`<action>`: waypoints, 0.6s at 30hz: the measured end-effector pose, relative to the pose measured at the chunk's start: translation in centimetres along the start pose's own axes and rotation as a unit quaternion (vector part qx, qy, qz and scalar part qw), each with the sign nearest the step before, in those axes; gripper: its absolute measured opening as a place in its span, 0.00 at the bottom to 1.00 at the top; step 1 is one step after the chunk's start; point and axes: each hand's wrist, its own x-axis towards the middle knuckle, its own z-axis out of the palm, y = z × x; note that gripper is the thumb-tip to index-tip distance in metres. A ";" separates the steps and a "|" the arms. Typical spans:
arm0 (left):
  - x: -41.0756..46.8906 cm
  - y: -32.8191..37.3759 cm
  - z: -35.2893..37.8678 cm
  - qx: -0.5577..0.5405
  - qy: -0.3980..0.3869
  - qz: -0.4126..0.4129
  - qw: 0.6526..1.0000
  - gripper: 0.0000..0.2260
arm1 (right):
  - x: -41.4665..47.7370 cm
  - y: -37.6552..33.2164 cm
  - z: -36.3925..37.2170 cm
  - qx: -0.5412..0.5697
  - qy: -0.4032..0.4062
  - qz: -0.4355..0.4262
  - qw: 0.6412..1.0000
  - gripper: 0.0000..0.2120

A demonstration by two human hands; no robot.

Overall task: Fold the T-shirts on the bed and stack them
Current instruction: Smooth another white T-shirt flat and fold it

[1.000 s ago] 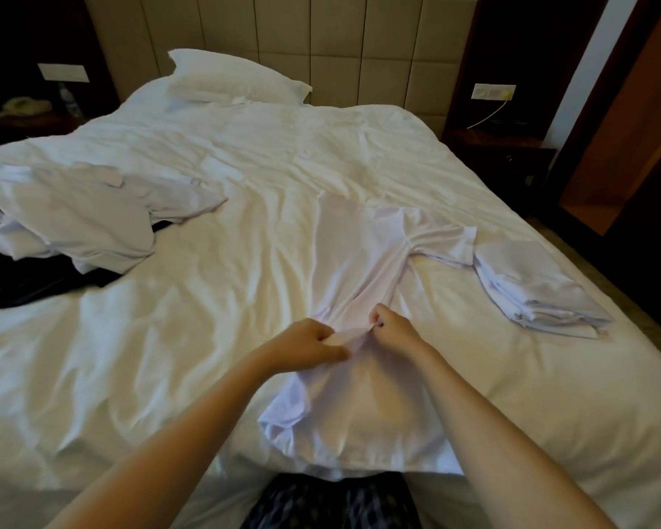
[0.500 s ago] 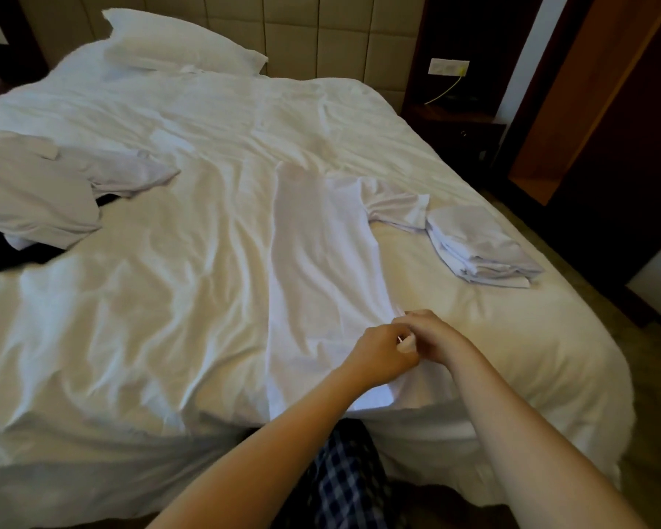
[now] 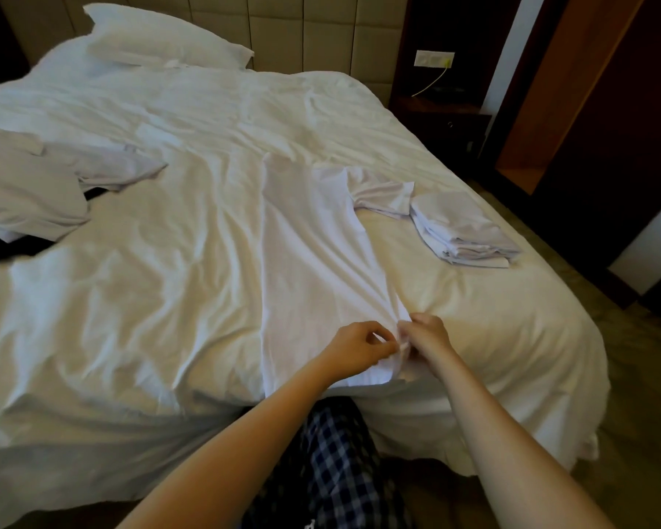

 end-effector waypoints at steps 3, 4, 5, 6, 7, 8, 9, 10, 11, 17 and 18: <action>-0.8 -1.1 -1.1 0.000 0.097 -0.009 0.995 0.08 | -0.5 1.1 -0.4 -0.085 0.019 -0.009 0.996 0.04; -1.1 -1.5 -1.5 0.002 0.141 -0.015 0.990 0.08 | -0.6 1.3 -0.7 -0.110 0.044 -0.018 0.993 0.05; -1.4 -2.0 -1.9 0.002 0.189 -0.024 0.982 0.08 | -0.7 1.6 -0.9 -0.120 0.065 -0.024 0.990 0.05; -1.8 -2.5 -2.3 0.005 0.240 -0.034 0.970 0.10 | -0.8 1.7 -0.8 -0.125 0.077 -0.029 0.989 0.04; -2.1 -3.0 -2.7 0.010 0.288 -0.048 0.956 0.12 | -0.9 1.9 -0.7 -0.120 0.084 -0.038 0.988 0.04; -2.4 -3.5 -3.0 0.014 0.326 -0.070 0.943 0.15 | -1.0 2.1 -0.5 -0.111 0.088 -0.049 0.989 0.07; -2.7 -3.9 -3.3 0.010 0.357 -0.095 0.929 0.18 | -1.0 2.2 -0.3 -0.097 0.089 -0.055 0.990 0.11; -2.8 -4.3 -3.6 -0.003 0.378 -0.120 0.918 0.21 | -1.1 2.2 -0.3 -0.080 0.086 -0.060 0.991 0.14; -3.0 -4.6 -3.9 -0.028 0.391 -0.144 0.909 0.24 | -1.2 2.0 -0.3 -0.055 0.075 -0.049 0.994 0.13; -3.7 -5.7 -6.2 -0.132 0.291 -0.232 0.919 0.28 | -1.2 2.1 -0.4 0.107 -0.022 0.059 0.992 0.16; -3.8 -5.7 -6.4 -0.113 0.261 -0.233 0.930 0.27 | -1.3 2.2 -0.3 0.128 -0.042 0.078 0.988 0.18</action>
